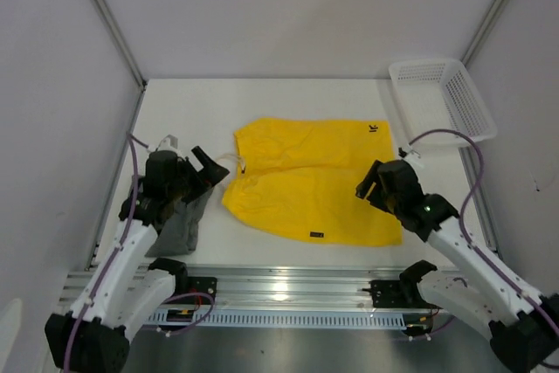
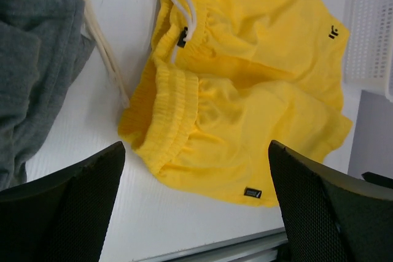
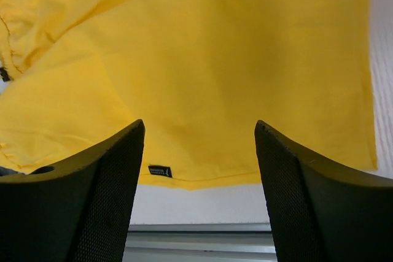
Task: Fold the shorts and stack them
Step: Flatten the shorts out
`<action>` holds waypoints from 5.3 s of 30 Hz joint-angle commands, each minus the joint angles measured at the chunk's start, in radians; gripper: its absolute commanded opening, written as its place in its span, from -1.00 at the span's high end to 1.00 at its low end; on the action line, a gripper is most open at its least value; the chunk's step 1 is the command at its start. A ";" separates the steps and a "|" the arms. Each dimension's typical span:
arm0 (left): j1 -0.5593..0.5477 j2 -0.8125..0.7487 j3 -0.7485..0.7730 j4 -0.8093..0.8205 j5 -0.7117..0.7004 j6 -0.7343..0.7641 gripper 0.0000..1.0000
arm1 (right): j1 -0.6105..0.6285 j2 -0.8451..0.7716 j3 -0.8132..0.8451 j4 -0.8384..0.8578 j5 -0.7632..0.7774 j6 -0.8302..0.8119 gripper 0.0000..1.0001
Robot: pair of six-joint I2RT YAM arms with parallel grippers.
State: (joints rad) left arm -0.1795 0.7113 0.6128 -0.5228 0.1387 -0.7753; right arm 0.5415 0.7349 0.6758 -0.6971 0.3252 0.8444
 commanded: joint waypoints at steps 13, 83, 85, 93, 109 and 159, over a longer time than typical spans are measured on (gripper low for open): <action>0.106 1.040 0.630 0.214 0.203 0.082 -0.87 | 0.342 0.917 0.620 0.404 -0.212 -0.395 -0.52; 0.078 1.303 0.587 0.596 0.568 -0.007 -0.45 | 0.480 1.166 0.502 0.576 -0.282 -0.352 0.03; 0.078 1.314 0.584 0.641 0.588 -0.047 -0.45 | 0.480 1.166 0.501 0.582 -0.290 -0.354 0.03; 0.072 1.405 0.611 0.837 0.588 -0.185 -0.35 | 0.489 1.167 0.481 0.627 -0.313 -0.373 0.05; 0.043 1.528 0.656 1.184 0.553 -0.352 0.97 | 0.499 1.135 0.430 0.659 -0.377 -0.438 0.34; 0.152 1.051 0.266 0.917 0.193 -0.234 1.00 | 0.689 1.432 1.065 0.062 0.379 -0.584 -0.68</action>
State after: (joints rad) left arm -0.0238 1.8267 0.8841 0.3992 0.3431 -1.0428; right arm 1.2201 2.1426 1.6802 -0.5659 0.5636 0.2607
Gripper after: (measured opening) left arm 0.009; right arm 0.849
